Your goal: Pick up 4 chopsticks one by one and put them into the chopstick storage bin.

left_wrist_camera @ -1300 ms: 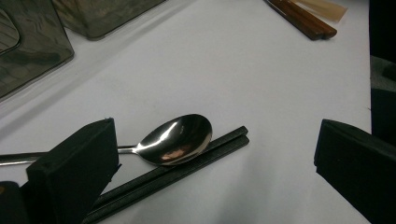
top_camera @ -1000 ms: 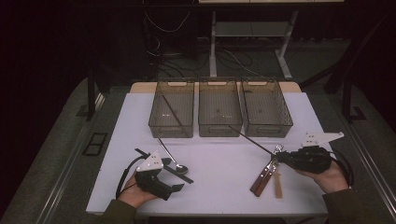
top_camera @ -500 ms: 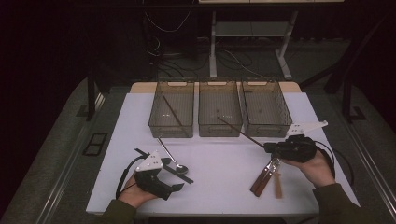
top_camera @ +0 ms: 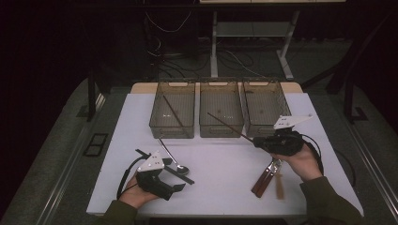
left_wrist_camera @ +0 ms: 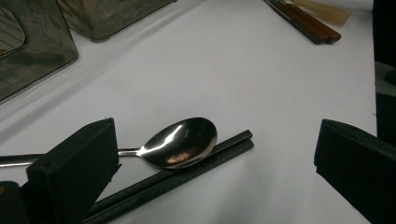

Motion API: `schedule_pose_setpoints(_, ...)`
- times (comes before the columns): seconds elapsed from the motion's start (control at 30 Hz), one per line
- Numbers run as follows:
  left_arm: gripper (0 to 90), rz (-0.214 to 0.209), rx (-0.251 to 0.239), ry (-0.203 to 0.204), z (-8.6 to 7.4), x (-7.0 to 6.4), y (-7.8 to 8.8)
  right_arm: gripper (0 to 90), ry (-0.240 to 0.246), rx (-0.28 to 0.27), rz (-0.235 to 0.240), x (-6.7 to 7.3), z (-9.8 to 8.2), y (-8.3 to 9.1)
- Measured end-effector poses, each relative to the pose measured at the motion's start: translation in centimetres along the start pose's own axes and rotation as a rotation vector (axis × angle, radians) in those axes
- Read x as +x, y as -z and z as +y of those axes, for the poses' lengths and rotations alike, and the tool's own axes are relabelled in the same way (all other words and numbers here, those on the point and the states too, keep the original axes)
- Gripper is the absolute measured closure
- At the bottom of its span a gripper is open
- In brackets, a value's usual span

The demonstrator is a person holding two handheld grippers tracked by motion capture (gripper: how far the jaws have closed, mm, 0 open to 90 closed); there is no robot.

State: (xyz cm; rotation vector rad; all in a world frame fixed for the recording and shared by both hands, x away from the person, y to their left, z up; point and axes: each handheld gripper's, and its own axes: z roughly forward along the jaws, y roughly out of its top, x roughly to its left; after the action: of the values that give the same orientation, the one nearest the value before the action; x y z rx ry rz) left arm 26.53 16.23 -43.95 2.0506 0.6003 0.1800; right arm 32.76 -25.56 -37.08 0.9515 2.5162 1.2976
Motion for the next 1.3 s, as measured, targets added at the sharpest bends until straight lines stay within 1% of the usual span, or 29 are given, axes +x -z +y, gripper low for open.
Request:
schedule_pose_setpoints(0.07,0.0,0.000,0.000,0.001,0.1,0.1,0.0,84.8,-0.007,-0.004,0.001,0.1,0.5,-0.5)
schedule_pose_setpoints(0.2,0.0,0.001,-0.009,-0.003,0.2,0.2,-0.2,84.8,-0.003,-0.006,-0.001,0.2,1.1,-1.1)
schedule_pose_setpoints(0.33,0.0,0.000,-0.001,-0.006,0.2,0.2,-0.3,84.8,0.000,-0.005,-0.006,0.4,1.7,-1.8)
schedule_pose_setpoints(0.47,0.0,-0.001,-0.003,-0.009,0.2,0.1,-0.2,84.8,-0.011,-0.007,-0.012,0.4,2.5,-2.3)
schedule_pose_setpoints(0.7,0.0,-0.006,-0.008,-0.004,0.2,0.1,-0.1,84.8,-0.027,-0.009,-0.010,0.4,3.9,-3.5)
schedule_pose_setpoints(0.87,0.0,-0.008,-0.013,-0.001,0.2,0.0,-0.1,84.9,-0.014,0.001,-0.016,0.7,5.2,-4.4)
schedule_pose_setpoints(0.93,0.0,-0.009,-0.011,-0.003,0.2,0.0,-0.1,84.8,-0.017,0.004,-0.017,0.9,5.7,-4.7)
schedule_pose_setpoints(0.97,0.0,-0.010,-0.009,-0.005,0.2,0.0,0.0,84.8,-0.014,0.004,-0.018,1.1,6.3,-5.1)
schedule_pose_setpoints(1.07,0.0,-0.012,-0.016,-0.003,0.2,-0.1,0.1,84.8,-0.013,0.012,-0.022,1.2,6.8,-5.4)
schedule_pose_setpoints(1.17,0.0,-0.013,-0.017,-0.002,0.2,-0.1,0.1,84.8,-0.007,0.023,-0.026,1.6,7.6,-6.3)
schedule_pose_setpoints(1.3,0.0,-0.015,-0.017,-0.003,0.2,-0.1,0.1,84.8,-0.002,0.033,-0.030,1.8,8.2,-6.9)
